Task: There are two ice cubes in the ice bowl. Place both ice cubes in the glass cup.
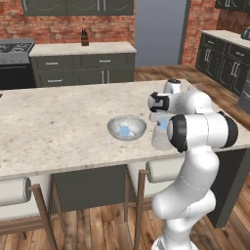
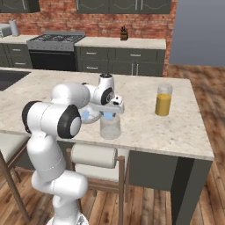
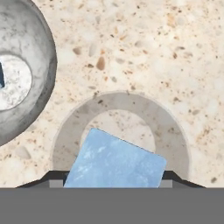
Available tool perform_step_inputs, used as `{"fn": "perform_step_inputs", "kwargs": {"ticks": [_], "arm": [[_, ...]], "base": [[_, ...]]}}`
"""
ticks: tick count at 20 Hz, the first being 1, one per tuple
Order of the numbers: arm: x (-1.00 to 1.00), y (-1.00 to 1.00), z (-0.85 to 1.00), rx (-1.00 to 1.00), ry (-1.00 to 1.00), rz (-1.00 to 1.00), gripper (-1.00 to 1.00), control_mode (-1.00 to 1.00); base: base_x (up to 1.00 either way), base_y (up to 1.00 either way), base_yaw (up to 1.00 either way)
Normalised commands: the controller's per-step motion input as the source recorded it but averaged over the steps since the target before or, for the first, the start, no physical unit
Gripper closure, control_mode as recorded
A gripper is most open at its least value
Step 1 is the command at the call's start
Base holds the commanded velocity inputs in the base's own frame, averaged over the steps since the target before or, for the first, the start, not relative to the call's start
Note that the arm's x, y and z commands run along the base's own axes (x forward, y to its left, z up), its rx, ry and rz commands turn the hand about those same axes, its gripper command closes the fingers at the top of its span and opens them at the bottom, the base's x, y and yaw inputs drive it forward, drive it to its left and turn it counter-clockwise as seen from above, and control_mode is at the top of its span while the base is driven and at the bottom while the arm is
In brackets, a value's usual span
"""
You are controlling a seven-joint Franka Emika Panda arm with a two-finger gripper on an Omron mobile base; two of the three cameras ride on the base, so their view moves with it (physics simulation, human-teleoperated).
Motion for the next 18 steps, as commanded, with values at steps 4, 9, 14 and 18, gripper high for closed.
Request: {"fn": "perform_step_inputs", "kwargs": {"ticks": [4, 9, 14, 18], "arm": [[0.04, 0.00, -0.17, 0.00, 0.00, 0.00, 1.00, -1.00], [0.02, -0.01, -0.07, 0.00, 0.00, 0.00, 1.00, -1.00], [0.06, -0.05, -0.01, 0.00, 0.00, 0.00, 1.00, -1.00], [0.05, -0.06, -0.03, 0.00, 0.00, 0.00, 1.00, -1.00]], "base": [[0.00, 0.00, 0.00], [0.00, 0.00, 0.00], [0.00, 0.00, 0.00], [0.00, 0.00, 0.00]]}}
